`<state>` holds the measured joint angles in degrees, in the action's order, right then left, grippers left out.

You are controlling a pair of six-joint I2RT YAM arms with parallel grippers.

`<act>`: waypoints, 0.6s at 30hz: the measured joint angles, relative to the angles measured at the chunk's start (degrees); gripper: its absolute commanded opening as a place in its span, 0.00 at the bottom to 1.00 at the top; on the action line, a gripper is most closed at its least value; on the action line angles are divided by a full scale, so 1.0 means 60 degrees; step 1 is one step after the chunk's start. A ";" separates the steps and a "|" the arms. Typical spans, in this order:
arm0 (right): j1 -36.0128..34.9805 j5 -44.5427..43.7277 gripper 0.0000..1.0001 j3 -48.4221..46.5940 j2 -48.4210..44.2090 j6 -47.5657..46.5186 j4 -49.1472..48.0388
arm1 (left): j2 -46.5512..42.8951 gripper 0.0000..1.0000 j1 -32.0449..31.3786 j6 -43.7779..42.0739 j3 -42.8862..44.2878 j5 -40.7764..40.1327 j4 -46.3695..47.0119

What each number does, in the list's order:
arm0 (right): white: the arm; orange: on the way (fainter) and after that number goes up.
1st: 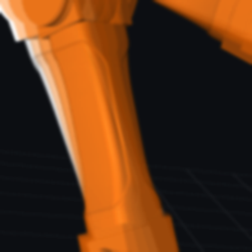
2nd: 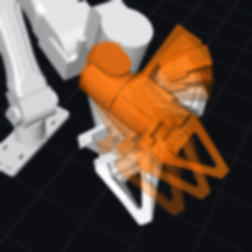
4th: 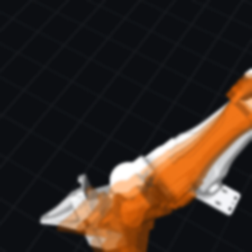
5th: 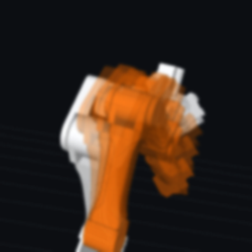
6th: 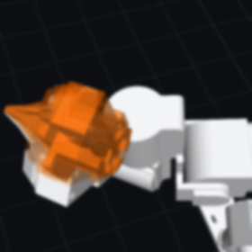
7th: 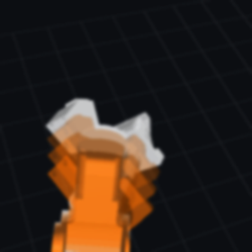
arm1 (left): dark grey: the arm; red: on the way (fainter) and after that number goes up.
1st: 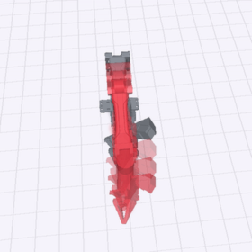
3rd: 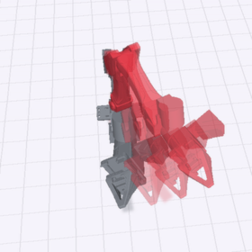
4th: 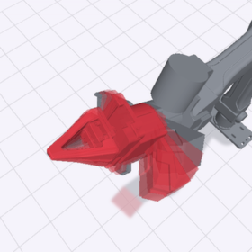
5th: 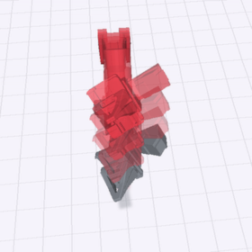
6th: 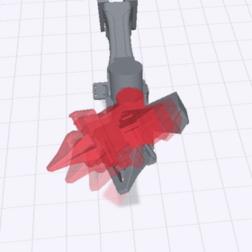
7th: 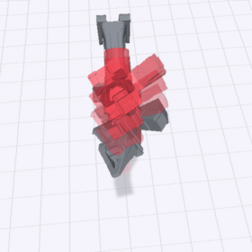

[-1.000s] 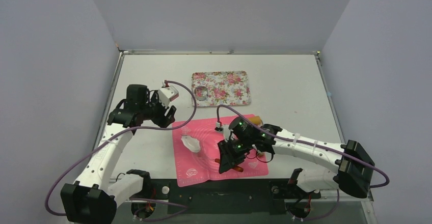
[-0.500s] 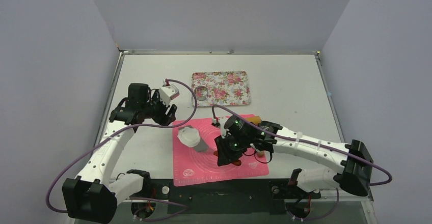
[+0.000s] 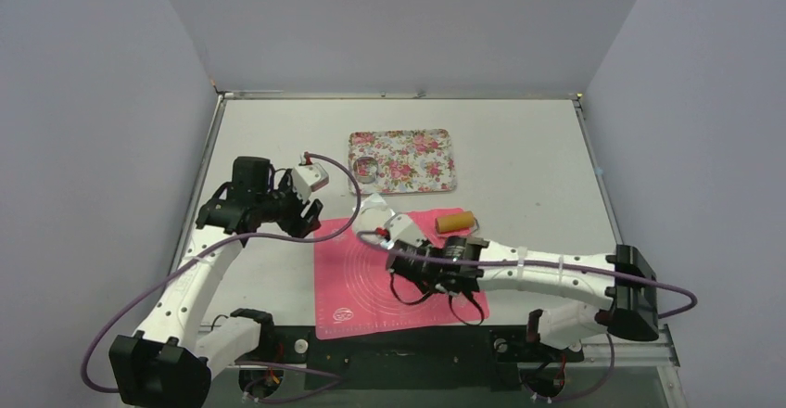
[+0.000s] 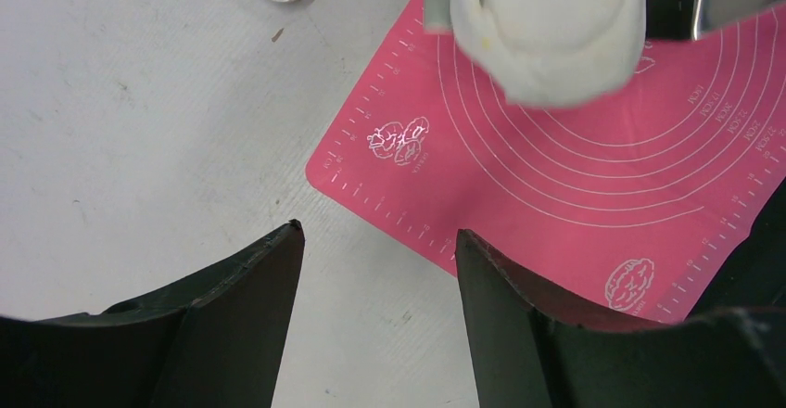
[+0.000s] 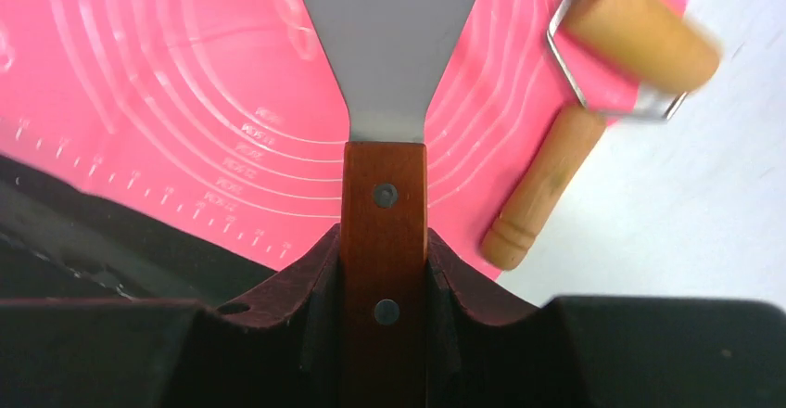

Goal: Roll out the dumpling wrappers from the dough
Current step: Scoop the dumpling wrapper from the work surface.

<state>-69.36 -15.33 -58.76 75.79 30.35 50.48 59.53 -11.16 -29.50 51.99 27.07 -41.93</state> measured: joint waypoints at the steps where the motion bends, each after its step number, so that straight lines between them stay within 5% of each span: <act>1: -0.0616 -0.0590 0.00 -0.0346 0.0321 -0.0266 0.0186 | -0.0022 0.59 -0.0004 -0.0022 0.0000 -0.0004 -0.0015; 8: -0.4167 -0.3639 0.00 -0.2459 0.3268 -0.2616 0.0885 | -0.0164 0.59 0.0004 -0.0135 0.0000 -0.0178 -0.0259; 13: -0.4226 -0.5417 0.00 -0.1752 0.5836 -0.3308 0.1392 | -0.0441 0.59 -0.0007 -0.0197 0.0000 -0.0550 -0.0430; 18: -0.4036 -0.6524 0.00 -0.1712 0.5839 -0.3461 0.2135 | -0.0452 0.59 -0.0007 -0.0178 0.0000 -0.1016 -0.0412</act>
<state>-93.58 -54.48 -69.04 110.83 9.58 63.29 56.82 -11.20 -30.57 51.99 20.97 -44.40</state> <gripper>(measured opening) 0.262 0.592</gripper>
